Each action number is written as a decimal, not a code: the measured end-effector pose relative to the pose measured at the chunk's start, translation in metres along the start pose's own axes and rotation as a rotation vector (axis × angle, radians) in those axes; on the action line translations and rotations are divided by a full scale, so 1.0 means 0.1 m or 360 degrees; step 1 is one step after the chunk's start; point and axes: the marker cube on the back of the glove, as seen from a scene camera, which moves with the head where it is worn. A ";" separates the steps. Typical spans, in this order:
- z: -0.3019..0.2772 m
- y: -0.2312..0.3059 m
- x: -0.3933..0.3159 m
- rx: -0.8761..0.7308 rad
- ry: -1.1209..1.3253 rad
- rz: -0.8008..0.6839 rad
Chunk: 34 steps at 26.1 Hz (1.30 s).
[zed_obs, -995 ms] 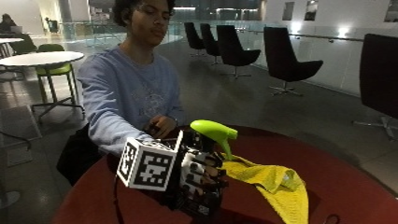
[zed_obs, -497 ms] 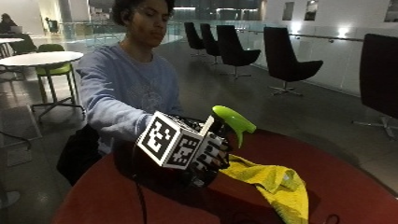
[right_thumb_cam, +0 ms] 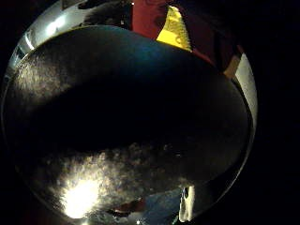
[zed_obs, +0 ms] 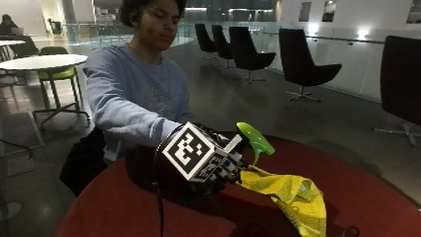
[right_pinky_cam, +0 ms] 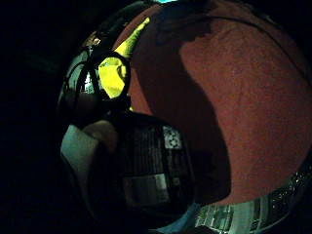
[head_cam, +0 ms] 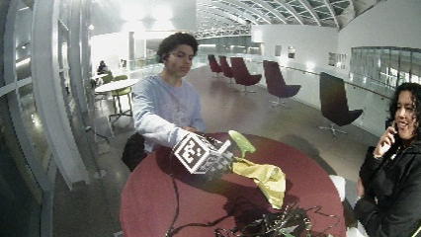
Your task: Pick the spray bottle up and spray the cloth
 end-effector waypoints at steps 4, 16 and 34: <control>0.11 -0.02 -0.05 -0.0039 0.0109 0.0072; 0.20 -0.01 -0.21 -0.0119 0.0193 0.0139; 0.18 0.03 -0.26 -0.0123 0.0232 0.0151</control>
